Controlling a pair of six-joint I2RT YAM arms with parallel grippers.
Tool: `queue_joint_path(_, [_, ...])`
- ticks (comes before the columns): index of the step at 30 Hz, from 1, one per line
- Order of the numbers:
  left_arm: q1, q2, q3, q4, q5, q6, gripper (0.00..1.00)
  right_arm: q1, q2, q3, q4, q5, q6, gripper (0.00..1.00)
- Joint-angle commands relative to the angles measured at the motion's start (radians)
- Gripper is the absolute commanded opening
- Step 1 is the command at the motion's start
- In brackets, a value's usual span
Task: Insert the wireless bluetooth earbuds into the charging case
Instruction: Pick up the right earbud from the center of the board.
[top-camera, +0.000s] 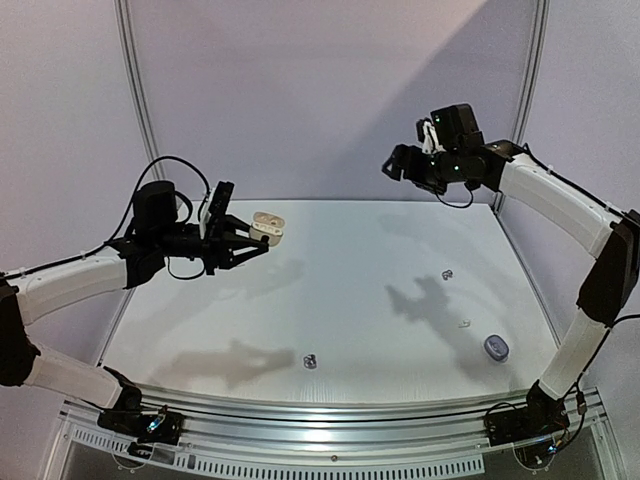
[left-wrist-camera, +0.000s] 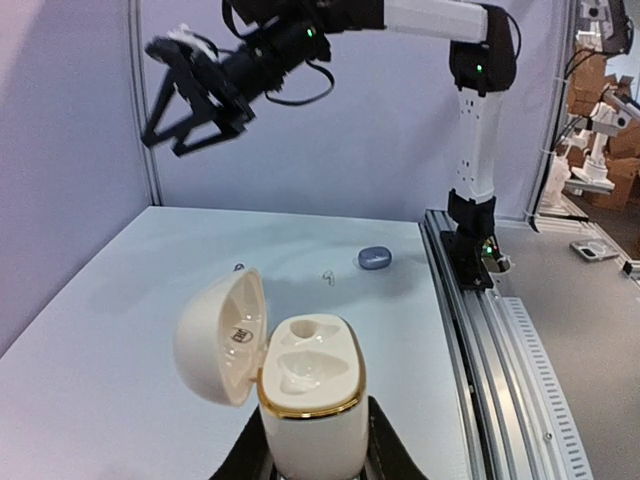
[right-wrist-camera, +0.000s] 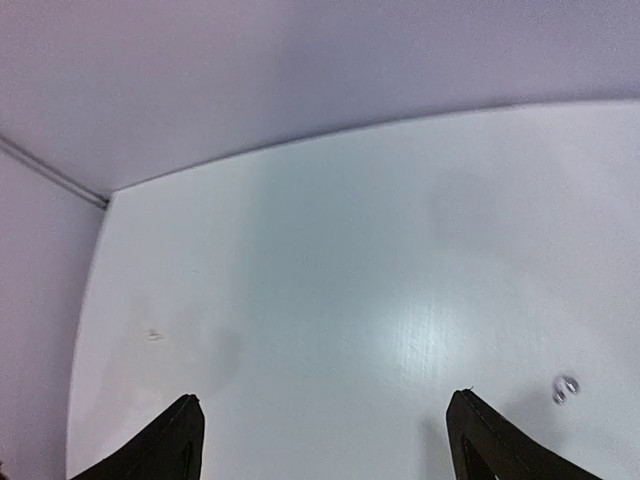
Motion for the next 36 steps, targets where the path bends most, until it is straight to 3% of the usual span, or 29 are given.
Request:
queue_joint_path(1, [-0.004, -0.035, -0.063, 0.189, -0.051, -0.095, 0.00, 0.002, -0.023, -0.105, -0.364, 0.284, 0.206, 0.86])
queue_joint_path(6, [-0.009, -0.040, -0.137, 0.358, -0.047, -0.138, 0.00, -0.039, -0.029, -0.267, -0.509, 0.286, 0.335, 0.89])
queue_joint_path(12, [-0.013, -0.043, -0.154, 0.395, -0.044, -0.130, 0.00, -0.070, -0.028, -0.438, -0.553, 0.266, 0.390, 0.89])
queue_joint_path(17, [-0.015, -0.057, -0.164, 0.398, -0.047, -0.123, 0.00, -0.085, -0.017, -0.502, -0.541, 0.286, 0.411, 0.66])
queue_joint_path(22, [-0.015, -0.070, -0.171, 0.391, -0.054, -0.116, 0.00, -0.091, 0.018, -0.540, -0.526, 0.325, 0.456, 0.52])
queue_joint_path(30, [-0.015, -0.082, -0.173, 0.375, -0.051, -0.108, 0.00, -0.135, 0.016, -0.630, -0.388, 0.297, 0.565, 0.44])
queue_joint_path(36, [-0.016, -0.084, -0.171, 0.364, -0.052, -0.103, 0.00, -0.137, 0.022, -0.663, -0.320, 0.249, 0.621, 0.43])
